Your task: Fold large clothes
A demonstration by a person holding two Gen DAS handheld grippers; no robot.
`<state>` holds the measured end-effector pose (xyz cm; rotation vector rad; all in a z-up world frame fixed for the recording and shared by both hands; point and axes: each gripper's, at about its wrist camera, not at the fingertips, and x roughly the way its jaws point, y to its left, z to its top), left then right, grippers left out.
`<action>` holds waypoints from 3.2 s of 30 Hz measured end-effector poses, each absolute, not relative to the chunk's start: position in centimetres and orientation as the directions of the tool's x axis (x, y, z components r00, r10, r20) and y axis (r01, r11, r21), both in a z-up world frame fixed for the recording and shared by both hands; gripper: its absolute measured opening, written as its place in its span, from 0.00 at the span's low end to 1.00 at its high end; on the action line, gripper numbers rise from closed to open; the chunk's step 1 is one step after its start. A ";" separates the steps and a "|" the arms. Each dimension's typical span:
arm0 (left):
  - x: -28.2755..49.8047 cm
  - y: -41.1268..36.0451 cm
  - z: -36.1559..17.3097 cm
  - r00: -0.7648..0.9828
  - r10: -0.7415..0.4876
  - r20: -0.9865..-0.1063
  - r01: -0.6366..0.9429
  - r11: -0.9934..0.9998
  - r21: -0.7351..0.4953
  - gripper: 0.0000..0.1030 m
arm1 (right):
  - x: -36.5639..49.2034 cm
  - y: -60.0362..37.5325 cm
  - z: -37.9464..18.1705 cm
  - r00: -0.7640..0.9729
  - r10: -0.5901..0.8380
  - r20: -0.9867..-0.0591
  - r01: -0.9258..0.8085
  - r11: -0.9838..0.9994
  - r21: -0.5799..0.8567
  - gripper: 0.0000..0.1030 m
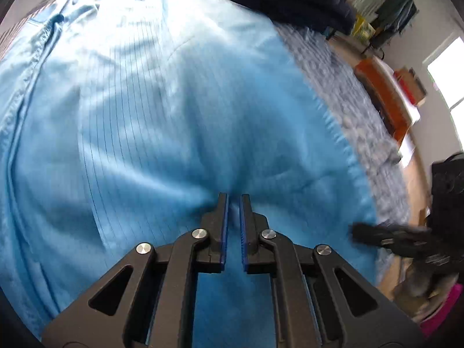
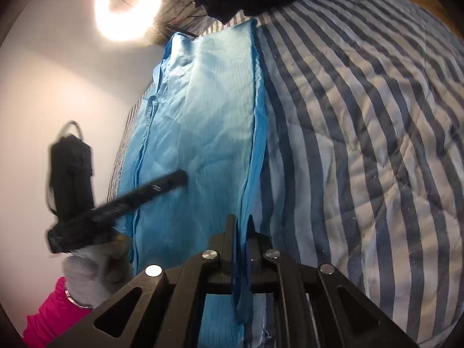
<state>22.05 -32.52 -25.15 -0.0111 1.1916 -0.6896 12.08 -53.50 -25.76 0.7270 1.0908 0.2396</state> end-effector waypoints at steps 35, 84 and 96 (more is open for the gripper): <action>12.6 -12.6 -10.7 0.503 -0.507 -0.700 0.366 0.859 -0.358 0.04 | 13.9 -39.2 -15.7 0.518 0.266 -0.813 -0.198 0.962 0.189 0.00; 17.2 -3.1 -13.3 0.516 -0.492 -0.701 0.183 0.863 -0.471 0.05 | 17.6 -33.5 -20.6 0.246 0.396 -0.885 -0.349 0.888 0.300 0.22; 20.2 -1.8 -16.5 0.434 -0.411 -0.802 0.054 0.900 -0.432 0.05 | 29.7 -39.6 -19.7 0.371 0.348 -0.861 -0.176 0.937 0.302 0.23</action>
